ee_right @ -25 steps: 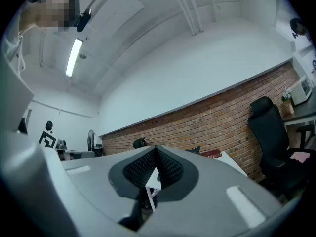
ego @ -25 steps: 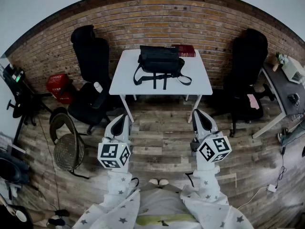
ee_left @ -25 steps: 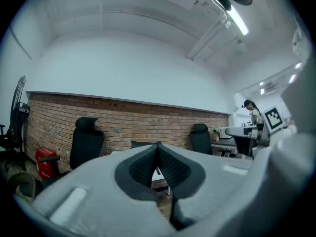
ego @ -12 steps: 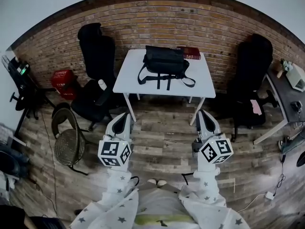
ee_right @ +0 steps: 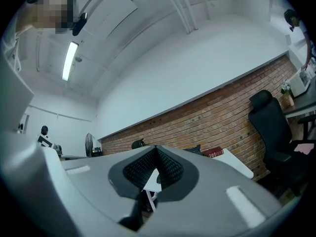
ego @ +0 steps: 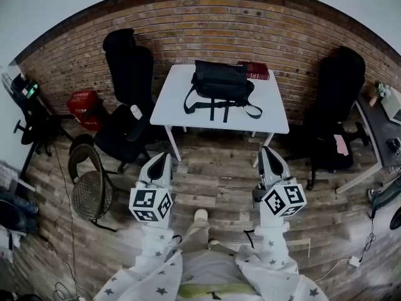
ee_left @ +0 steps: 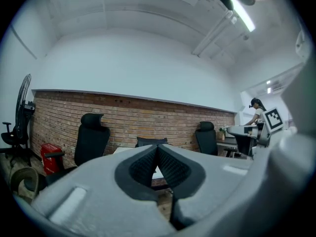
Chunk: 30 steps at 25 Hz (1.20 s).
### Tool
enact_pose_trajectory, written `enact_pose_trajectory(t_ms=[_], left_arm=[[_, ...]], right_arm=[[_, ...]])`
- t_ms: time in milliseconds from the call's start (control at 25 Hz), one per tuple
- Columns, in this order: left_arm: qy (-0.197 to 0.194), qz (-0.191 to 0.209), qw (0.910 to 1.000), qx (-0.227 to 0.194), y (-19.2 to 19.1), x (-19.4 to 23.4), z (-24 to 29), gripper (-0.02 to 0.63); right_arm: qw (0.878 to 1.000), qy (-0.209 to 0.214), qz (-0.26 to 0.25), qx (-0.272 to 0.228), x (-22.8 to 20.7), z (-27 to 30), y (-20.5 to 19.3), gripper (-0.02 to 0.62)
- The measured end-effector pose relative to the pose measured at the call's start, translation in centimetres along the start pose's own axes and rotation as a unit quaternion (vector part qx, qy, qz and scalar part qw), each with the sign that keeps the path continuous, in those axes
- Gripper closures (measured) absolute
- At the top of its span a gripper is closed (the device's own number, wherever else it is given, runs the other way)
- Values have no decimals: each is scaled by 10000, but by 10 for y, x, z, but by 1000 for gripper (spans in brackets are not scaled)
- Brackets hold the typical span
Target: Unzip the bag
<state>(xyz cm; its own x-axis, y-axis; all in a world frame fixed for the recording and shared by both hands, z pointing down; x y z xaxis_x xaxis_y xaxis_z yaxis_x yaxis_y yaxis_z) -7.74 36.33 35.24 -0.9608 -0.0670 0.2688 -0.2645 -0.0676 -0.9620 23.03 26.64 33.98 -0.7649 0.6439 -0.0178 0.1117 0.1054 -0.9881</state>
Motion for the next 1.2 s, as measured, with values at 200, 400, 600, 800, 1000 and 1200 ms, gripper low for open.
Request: enact_pose_trajectory(t_ms=[200,400,600,800,1000,1200], left_arm=[[-14,-67,10000,21,1,25,44,607],[-84,-61,9999,18,14,59,102,607],[-211,-100,9997,119,24,90,155,607],[-428,-131,9987,228,27,109,198,607],[-570,-172,9975,393,21,121,226,607],[-613,-230,9964,546,15,130,244,607]], right_arm=[[10000,-20,48,46,-13,44,-15,588],[9999,-56,76,49,-25,106,-27,588],[9998,-107,139,128,-31,161,-38,588],[9994,-211,179,185,-36,199,-47,588],[9987,-326,265,287,-38,218,-63,588],[9978,-390,317,441,-44,232,-73,588]])
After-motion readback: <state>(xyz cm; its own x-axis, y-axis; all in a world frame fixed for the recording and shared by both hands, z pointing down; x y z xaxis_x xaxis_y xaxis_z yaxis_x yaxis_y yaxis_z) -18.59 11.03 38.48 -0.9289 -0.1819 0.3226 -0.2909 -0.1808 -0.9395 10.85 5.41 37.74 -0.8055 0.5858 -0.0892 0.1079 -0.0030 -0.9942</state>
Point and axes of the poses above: the fingertips, and each gripper's own axes: z forward along the fingers, x to its left, y out of its top, the point moved 6 cm from there along -z, backward along the fingers, and after that the axes turned 13 degrees about -z, right-handed, at the moved point
